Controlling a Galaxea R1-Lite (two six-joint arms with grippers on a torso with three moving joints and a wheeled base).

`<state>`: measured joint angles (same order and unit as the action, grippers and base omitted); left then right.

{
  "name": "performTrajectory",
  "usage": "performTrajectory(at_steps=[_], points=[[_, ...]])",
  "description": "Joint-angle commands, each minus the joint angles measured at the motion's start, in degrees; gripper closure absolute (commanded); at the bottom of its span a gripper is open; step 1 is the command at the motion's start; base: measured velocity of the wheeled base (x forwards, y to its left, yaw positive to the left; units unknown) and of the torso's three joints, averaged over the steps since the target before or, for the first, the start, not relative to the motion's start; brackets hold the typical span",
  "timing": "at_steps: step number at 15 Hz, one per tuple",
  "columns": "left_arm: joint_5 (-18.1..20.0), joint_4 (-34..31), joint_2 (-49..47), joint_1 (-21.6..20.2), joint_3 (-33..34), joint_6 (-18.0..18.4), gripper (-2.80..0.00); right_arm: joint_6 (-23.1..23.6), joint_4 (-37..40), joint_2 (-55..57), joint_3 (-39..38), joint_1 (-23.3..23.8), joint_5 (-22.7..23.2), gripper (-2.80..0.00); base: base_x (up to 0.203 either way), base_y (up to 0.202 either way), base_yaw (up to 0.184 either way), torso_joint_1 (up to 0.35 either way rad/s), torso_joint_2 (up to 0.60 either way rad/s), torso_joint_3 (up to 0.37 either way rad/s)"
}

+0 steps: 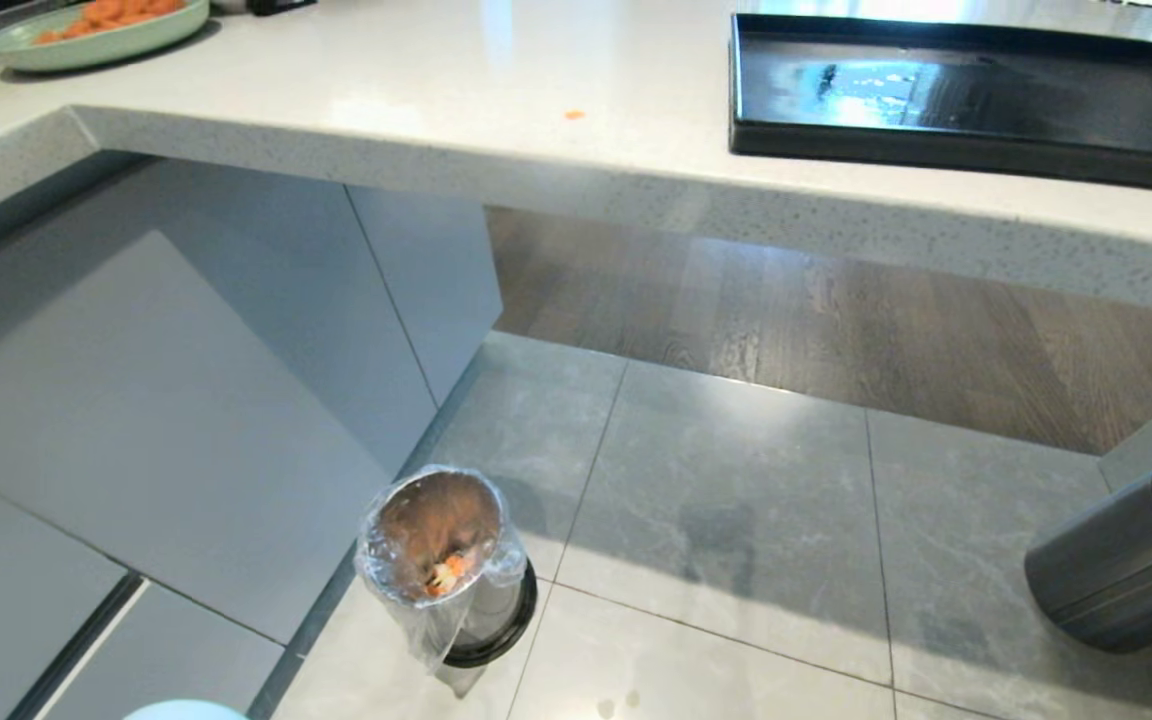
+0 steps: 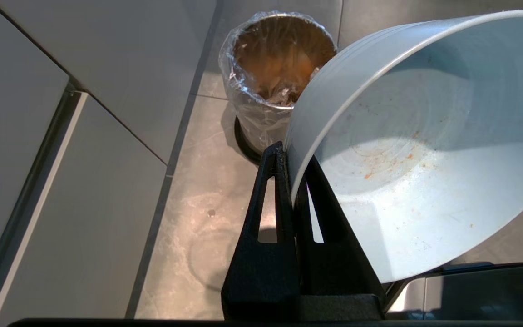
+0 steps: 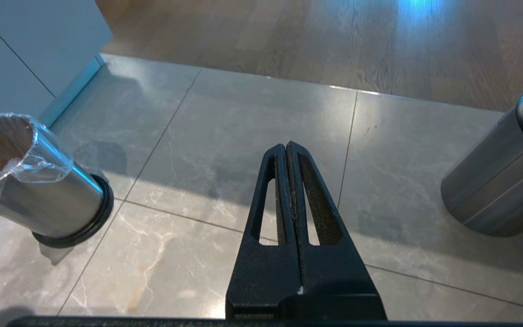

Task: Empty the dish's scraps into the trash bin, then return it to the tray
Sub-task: Put the bowl back to the table

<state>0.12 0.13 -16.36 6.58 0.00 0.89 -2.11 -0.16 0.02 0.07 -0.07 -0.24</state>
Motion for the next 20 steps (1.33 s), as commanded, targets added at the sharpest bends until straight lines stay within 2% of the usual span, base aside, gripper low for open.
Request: performTrajectory(at_steps=[1, 8, 20], points=[[0.0, 0.0, -0.1, 0.0, 0.0, 0.0, 0.0, 0.0, 0.0, 0.0, -0.1, 0.0, 0.0, 0.0, 0.0, 0.0, 0.0, 0.002, 0.01, 0.207], [0.0, 0.0, -0.2, 0.0, 0.0, 0.0, 0.0, 0.0, 0.0, 0.0, 0.0, 0.0, 0.0, 0.0, 0.0, 0.0, 0.0, 0.001, 0.0, 0.197], [0.0, 0.1, -0.1, 0.0, 0.0, 0.0, 0.0, 0.0, 0.0, 0.0, -0.1, 0.0, 0.0, 0.0, 0.0, 0.0, 0.0, 0.0, 0.0, 0.021]])
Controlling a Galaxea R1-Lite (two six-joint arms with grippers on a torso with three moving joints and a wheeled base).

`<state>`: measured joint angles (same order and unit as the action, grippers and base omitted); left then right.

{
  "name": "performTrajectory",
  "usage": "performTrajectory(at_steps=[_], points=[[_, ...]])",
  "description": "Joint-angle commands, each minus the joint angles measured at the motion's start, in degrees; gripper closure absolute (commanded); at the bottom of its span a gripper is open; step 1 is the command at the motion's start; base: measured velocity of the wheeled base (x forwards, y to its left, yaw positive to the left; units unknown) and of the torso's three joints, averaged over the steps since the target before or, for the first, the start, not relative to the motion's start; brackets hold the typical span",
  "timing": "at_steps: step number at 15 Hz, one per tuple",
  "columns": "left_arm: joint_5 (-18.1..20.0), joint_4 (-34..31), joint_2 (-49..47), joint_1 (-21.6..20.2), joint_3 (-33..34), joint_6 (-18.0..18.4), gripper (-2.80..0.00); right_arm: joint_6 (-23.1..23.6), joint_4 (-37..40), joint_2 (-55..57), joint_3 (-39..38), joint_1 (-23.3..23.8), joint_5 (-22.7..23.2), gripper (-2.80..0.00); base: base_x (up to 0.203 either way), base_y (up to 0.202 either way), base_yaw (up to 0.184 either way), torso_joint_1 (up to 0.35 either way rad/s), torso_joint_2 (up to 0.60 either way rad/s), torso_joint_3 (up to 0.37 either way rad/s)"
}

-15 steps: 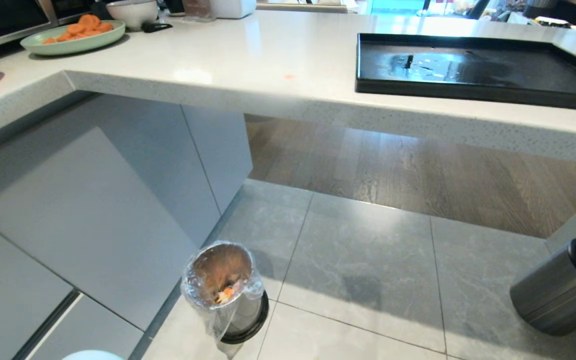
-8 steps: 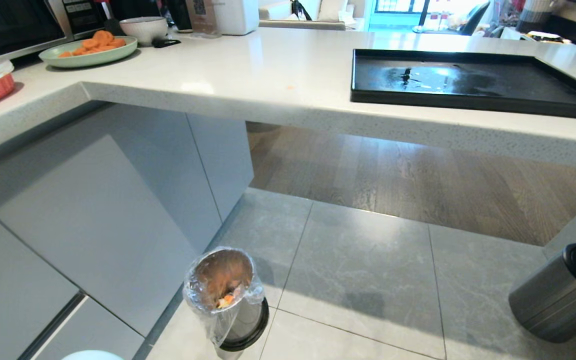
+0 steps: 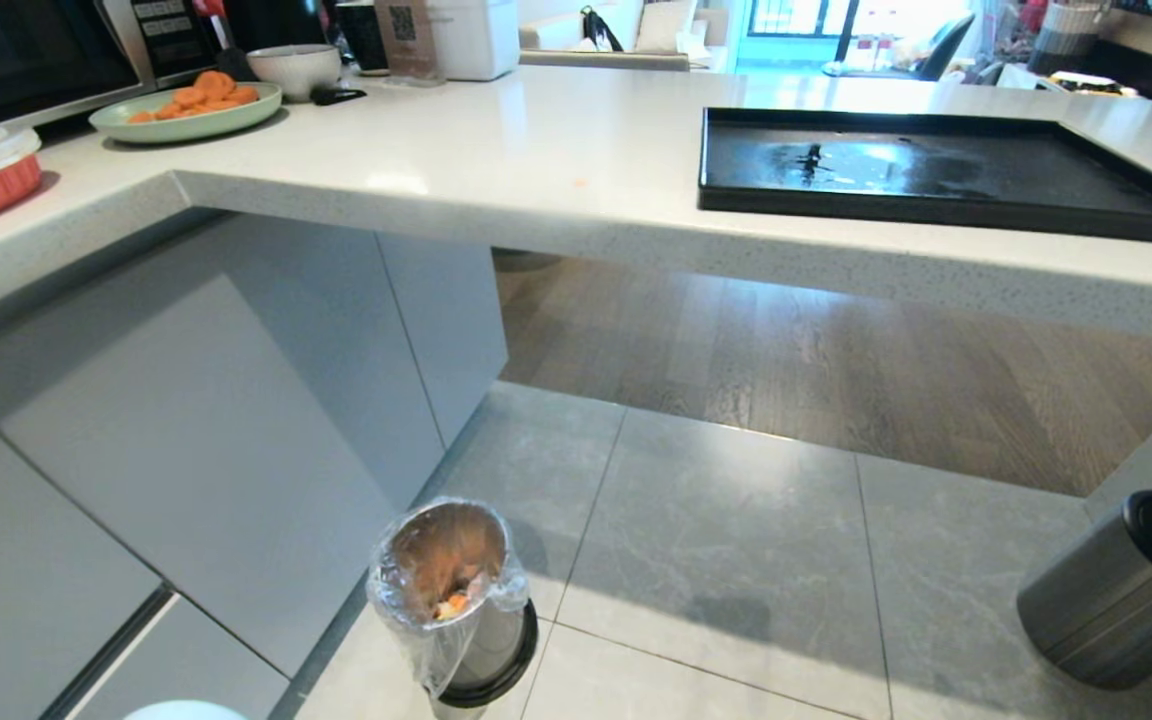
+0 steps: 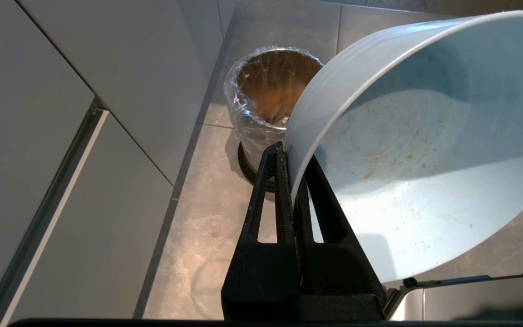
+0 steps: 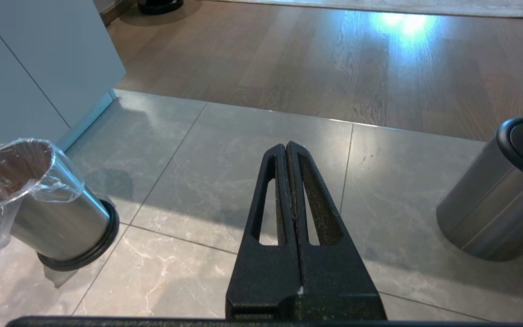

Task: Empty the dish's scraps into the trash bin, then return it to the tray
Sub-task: Put the bowl back to the table

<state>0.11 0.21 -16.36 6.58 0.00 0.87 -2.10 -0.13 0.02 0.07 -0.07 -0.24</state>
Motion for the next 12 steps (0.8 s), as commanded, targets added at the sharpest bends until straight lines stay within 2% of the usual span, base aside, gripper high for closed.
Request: performTrajectory(at_steps=[1, 12], points=[[0.0, 0.1, -0.1, 0.0, 0.0, 0.0, 0.0, 0.0, 0.0, 0.0, 0.0, 0.0, 0.1, 0.0, 0.0, 0.0, 0.0, 0.0, 0.0, 0.0], [0.0, 0.1, -0.1, 0.0, 0.0, -0.1, 0.0, 0.0, 0.0, 0.0, 0.0, 0.0, 0.0, 0.0, 0.0, 0.0, 0.0, 0.0, 0.0, 0.0]])
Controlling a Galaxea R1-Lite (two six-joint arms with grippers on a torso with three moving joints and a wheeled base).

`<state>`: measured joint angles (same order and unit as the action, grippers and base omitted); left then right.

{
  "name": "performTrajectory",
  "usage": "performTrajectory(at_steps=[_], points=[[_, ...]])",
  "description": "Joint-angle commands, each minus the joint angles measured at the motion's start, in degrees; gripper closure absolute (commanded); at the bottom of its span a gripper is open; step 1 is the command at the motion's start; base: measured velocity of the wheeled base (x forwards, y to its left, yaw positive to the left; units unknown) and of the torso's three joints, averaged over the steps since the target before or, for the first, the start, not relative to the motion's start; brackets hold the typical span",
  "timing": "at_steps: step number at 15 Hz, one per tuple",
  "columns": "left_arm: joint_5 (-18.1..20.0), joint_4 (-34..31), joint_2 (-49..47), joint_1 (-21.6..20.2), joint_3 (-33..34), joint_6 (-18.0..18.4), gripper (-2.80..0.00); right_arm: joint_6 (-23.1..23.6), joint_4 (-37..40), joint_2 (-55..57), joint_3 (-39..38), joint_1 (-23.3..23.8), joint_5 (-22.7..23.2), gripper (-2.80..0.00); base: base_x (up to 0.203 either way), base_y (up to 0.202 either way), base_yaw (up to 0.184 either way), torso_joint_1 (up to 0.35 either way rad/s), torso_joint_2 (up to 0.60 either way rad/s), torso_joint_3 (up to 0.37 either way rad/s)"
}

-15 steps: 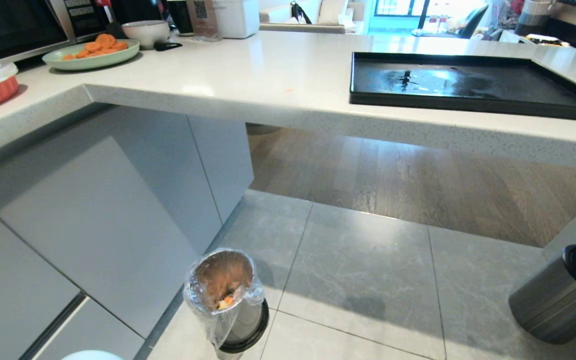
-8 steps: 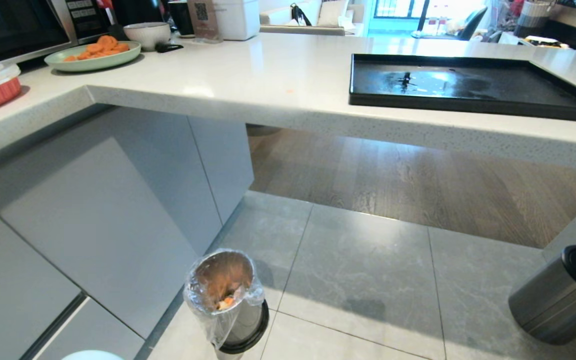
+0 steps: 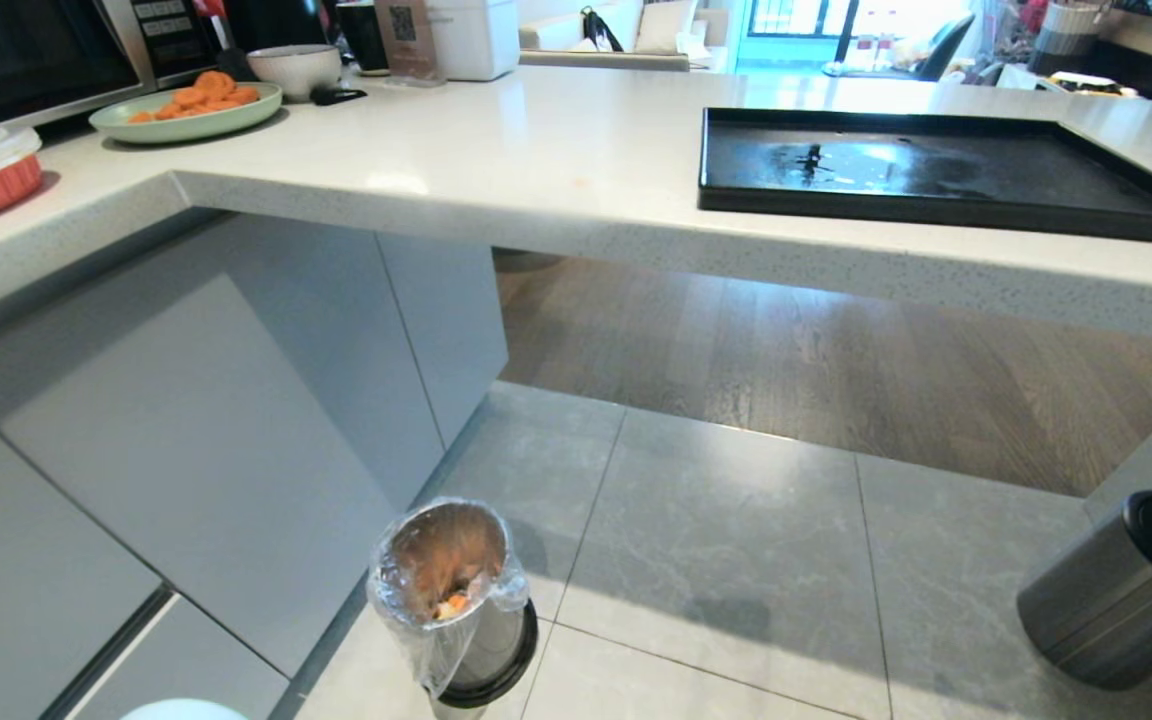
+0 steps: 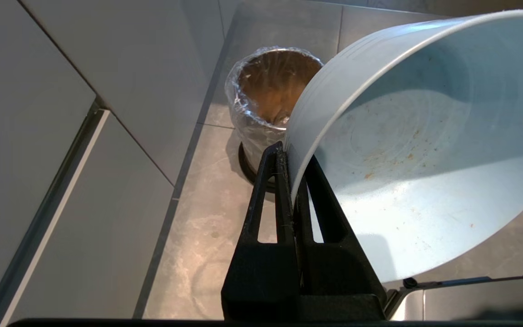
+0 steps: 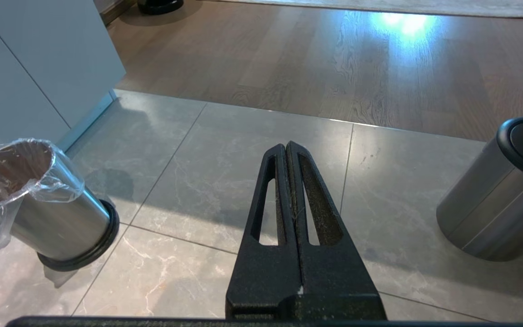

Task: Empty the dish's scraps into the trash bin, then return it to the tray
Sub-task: Put the bowl back to the table

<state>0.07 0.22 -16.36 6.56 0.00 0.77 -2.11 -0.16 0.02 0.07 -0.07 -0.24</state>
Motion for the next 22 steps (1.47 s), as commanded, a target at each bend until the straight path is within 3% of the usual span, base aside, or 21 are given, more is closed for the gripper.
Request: performTrajectory(at_steps=[1, 22], points=[[0.0, 0.0, -0.1, 0.0, 0.0, 0.0, 0.0, 0.0, 0.0, 0.0, 0.0, 0.0, 0.0, 0.0, 0.0, 0.0, 0.0, 0.0, 0.0, 0.0], [0.0, 0.0, -0.1, 0.0, 0.0, 0.1, 0.0, 0.0, 0.0, 0.0, 0.0, 0.0, 0.0, 0.0, 0.0, 0.0, 0.0, 0.0, 0.0, 0.0]])
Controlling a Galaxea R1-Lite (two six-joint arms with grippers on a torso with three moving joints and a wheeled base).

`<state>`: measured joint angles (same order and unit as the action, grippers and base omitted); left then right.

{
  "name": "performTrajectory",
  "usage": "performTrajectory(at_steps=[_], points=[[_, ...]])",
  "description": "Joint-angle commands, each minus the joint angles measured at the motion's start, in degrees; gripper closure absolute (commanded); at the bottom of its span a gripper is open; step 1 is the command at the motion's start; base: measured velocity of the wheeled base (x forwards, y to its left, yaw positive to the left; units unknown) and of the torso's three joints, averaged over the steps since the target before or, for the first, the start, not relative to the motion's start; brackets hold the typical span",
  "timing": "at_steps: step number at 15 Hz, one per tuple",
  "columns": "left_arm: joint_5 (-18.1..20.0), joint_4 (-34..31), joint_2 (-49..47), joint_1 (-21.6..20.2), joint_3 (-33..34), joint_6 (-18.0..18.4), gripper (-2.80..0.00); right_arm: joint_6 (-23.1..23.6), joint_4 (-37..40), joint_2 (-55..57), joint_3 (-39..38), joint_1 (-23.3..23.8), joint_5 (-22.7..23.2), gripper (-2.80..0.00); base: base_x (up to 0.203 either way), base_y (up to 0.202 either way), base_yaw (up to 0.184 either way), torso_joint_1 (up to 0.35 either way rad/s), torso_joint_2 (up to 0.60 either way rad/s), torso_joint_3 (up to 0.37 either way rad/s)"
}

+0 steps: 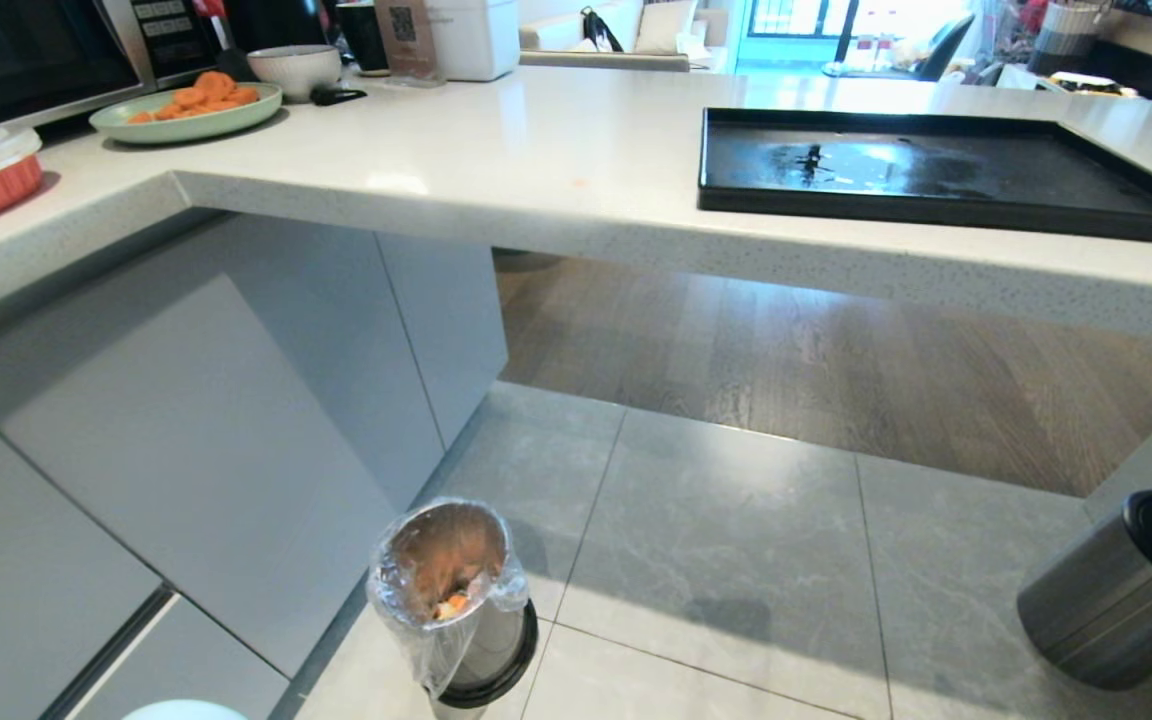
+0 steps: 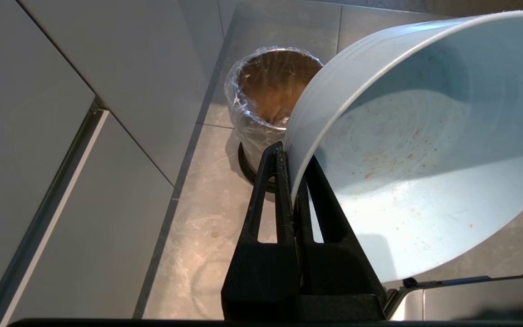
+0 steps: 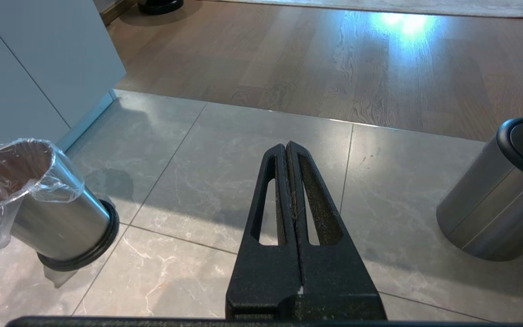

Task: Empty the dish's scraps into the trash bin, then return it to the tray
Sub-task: Put the bowl back to the table

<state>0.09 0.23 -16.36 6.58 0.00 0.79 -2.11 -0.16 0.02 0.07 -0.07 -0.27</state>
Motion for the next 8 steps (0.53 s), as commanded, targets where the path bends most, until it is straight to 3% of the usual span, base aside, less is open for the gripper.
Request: performTrajectory(at_steps=[1, 8], points=[[0.0, 0.0, -0.1, 0.0, 0.0, 0.0, 0.0, 0.0, 0.0, 0.0, 0.0, 0.0, 0.0, 0.0, 0.0, 0.0, 0.0, 0.0, 0.0, 0.0], [0.0, 0.0, -0.1, 0.0, 0.0, 0.0, 0.0, 0.0, 0.0, 0.0, 0.0, 0.0, 0.0, 0.0, 0.0, 0.0, 0.0, 0.0, 0.0, 0.0]])
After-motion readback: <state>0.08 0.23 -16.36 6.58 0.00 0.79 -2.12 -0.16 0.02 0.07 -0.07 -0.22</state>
